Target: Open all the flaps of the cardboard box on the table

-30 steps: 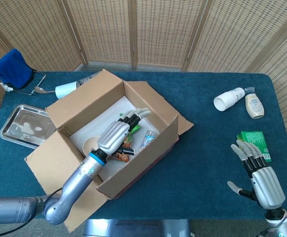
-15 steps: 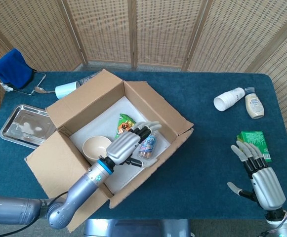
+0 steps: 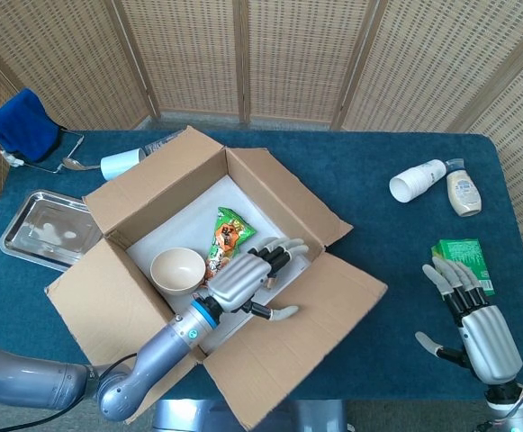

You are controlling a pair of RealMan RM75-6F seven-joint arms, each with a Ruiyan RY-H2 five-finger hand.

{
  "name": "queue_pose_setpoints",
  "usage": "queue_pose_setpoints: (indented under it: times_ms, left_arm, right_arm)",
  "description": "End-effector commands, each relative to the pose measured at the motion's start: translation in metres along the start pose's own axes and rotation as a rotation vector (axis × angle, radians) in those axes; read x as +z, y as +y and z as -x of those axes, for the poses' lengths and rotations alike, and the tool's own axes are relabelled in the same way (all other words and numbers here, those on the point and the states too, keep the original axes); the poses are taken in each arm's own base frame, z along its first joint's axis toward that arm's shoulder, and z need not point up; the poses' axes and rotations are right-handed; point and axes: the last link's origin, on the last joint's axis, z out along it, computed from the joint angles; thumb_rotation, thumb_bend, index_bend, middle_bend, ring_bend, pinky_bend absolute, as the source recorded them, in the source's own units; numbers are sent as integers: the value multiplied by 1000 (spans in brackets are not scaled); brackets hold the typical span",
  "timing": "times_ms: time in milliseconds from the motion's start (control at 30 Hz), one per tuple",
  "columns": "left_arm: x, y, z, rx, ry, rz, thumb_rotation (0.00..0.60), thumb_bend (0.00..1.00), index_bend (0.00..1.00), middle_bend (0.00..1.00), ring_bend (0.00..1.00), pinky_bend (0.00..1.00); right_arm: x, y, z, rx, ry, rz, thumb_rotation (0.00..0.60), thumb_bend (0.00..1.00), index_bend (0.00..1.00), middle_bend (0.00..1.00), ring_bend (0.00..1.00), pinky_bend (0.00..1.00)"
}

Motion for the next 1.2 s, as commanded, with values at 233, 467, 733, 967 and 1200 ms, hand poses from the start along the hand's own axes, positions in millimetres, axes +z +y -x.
queue_pose_setpoints:
  times_ms: [233,467,733,967,1200]
  left_arm:
    - [1,-2,-6,39,16,-14,284,0,0,0,0,60]
    - [-11,-20,-37,134,115,-49,292,0,0,0,0,60]
    - [-47,-52,-88,252,235,-139,390,0,0,0,0,57]
    - [-93,-76,-132,351,348,-223,485,0,0,0,0,55]
    - [-157,-99,-163,460,385,-331,532,0,0,0,0,30]
  right_arm:
    - [-1,0,0,2,-1,0,600,141,0,0,0,0]
    - [-1,1,-2,4,1,3,600,141,0,0,0,0]
    - [-1,2,-1,2,-2,8,600,141,0,0,0,0]
    - [0,3,0,0,-4,12,600,142,0,0,0,0]
    - [-1,1,0,-4,-6,7,600,141,0,0,0,0]
